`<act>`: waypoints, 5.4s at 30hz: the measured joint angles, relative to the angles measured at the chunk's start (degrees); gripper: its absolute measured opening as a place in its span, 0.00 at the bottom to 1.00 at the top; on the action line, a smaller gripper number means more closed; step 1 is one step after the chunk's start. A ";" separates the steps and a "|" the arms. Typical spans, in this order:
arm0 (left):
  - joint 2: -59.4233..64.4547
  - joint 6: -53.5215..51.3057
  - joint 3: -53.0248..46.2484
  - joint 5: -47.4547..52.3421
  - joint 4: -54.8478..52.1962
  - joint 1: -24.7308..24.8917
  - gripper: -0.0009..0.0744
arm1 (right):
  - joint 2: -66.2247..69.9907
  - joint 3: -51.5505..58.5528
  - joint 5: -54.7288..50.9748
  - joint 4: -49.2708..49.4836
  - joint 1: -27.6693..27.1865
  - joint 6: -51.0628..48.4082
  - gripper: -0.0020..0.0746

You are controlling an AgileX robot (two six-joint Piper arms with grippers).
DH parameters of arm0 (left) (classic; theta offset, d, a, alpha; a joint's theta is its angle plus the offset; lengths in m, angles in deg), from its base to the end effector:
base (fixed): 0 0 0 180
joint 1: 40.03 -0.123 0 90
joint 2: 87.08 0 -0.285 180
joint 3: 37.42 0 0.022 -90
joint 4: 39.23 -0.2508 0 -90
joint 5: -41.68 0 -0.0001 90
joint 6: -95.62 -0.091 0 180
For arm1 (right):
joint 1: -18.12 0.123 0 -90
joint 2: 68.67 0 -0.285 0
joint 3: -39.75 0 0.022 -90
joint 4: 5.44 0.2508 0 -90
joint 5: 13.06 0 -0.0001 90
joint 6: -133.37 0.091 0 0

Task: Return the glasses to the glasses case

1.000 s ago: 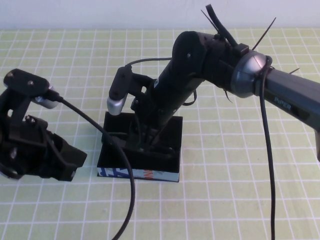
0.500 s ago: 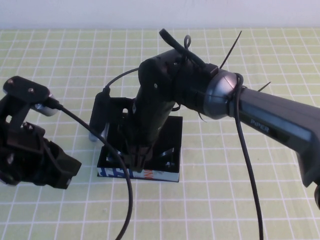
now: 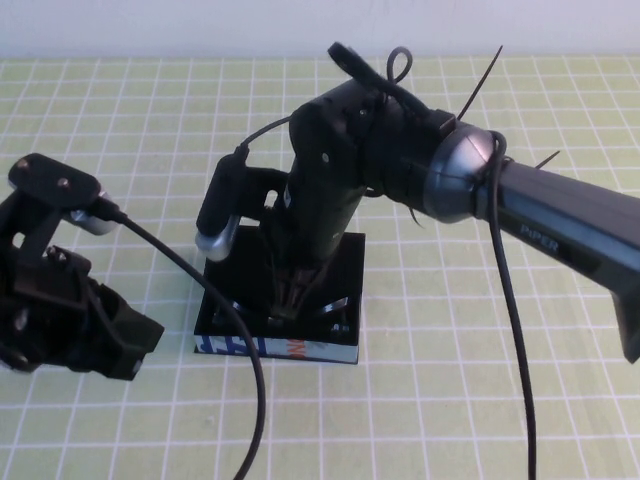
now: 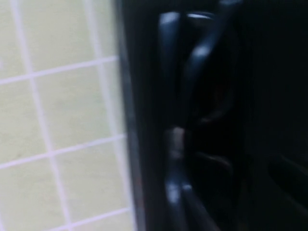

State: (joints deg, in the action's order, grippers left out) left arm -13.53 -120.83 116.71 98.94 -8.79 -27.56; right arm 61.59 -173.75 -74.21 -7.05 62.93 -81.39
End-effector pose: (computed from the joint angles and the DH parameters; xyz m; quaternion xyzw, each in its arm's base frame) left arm 0.1947 -0.0828 0.3038 0.3053 0.8993 -0.1991 0.2416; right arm 0.3350 0.3296 0.2485 -0.6313 0.7514 0.0035 0.1920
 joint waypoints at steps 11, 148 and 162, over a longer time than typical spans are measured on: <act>4.60 -11.06 -5.36 -6.50 9.06 3.21 0.01 | -0.22 -2.07 9.03 11.24 -10.50 8.34 0.01; -31.62 22.18 -2.50 1.66 -20.55 9.09 0.01 | -14.44 -5.51 -6.95 21.28 -9.88 8.91 0.00; -55.71 25.27 -19.74 -16.65 -13.42 9.09 0.01 | -44.12 7.30 -3.07 -3.59 -9.88 26.47 0.00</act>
State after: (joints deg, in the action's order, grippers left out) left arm -69.23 -95.56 96.97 82.28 -22.20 -18.48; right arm 17.48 -166.45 -77.28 -10.63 53.06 -54.92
